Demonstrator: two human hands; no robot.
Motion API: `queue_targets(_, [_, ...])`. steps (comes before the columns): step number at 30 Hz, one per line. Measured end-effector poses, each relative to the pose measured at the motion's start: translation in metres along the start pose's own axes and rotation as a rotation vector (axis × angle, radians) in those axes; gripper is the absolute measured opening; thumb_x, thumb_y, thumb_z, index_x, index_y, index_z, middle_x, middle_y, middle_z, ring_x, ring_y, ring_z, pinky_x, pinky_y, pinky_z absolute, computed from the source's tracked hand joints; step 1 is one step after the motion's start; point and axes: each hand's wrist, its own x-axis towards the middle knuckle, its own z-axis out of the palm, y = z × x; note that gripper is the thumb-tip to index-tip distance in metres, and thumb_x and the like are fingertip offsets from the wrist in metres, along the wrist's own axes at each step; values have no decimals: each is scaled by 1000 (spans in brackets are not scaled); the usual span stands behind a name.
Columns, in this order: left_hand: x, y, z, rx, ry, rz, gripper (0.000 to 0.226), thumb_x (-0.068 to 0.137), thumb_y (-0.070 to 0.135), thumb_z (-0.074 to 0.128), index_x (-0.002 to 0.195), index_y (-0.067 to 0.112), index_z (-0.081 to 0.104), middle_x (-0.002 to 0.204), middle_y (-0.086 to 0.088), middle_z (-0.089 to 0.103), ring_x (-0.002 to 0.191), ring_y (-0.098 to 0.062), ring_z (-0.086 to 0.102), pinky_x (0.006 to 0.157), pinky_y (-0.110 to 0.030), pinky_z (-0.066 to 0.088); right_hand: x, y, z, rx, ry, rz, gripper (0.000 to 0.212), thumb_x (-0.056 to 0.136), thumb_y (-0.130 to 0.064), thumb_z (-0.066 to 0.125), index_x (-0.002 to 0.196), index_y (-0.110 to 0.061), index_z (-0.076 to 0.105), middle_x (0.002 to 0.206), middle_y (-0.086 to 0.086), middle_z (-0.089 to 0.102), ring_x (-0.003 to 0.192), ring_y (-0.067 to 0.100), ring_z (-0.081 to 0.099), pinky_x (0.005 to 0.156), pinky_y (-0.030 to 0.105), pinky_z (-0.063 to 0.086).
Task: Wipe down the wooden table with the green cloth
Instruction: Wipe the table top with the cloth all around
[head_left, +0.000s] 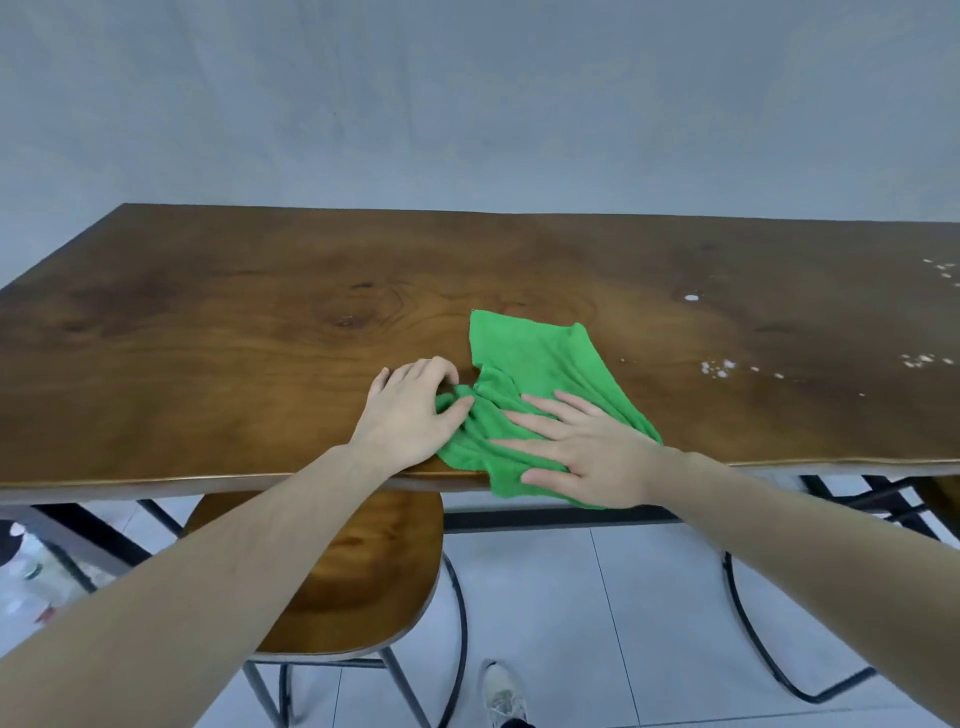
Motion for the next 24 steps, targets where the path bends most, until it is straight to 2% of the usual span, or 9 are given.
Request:
queue_targets(3, [2, 7, 2, -13, -8, -30, 31, 95, 53, 44, 120, 34, 48, 129, 11, 55, 130, -15, 43, 118, -51, 18, -23, 21, 2, -17, 10, -12, 49, 101, -66, 9, 149, -62, 0, 165, -18, 1, 153, 12, -10, 124, 43, -2])
queue_targets(7, [10, 11, 6, 44, -65, -18, 42, 100, 51, 33, 136, 36, 48, 148, 13, 44, 142, -12, 30, 120, -54, 10, -30, 32, 4, -10, 5, -14, 49, 101, -65, 9, 149, -62, 0, 165, -20, -3, 152, 7, -15, 124, 41, -6])
queue_targets(11, [20, 11, 9, 31, -34, -46, 44, 101, 50, 29, 136, 35, 51, 148, 13, 44, 141, -10, 31, 120, -51, 10, -9, 41, -4, 37, -7, -24, 54, 97, -71, 5, 150, -61, 4, 165, -21, -5, 151, 7, -17, 123, 41, -9])
queue_targets(15, [36, 12, 15, 54, -35, -48, 45, 102, 50, 27, 136, 35, 51, 149, 13, 42, 142, -10, 30, 120, -50, 10, 24, 70, -9, 36, -6, -5, 59, 89, -79, -2, 146, -65, -2, 165, -22, -5, 152, 7, -14, 123, 42, -7])
queue_targets(24, [123, 34, 39, 49, 3, -152, 49, 102, 51, 21, 138, 35, 51, 148, 14, 44, 141, -10, 30, 120, -50, 9, 108, 177, -22, 25, 11, 50, 71, 82, -82, -7, 149, -61, -1, 166, -19, -3, 153, 12, -7, 124, 43, -5])
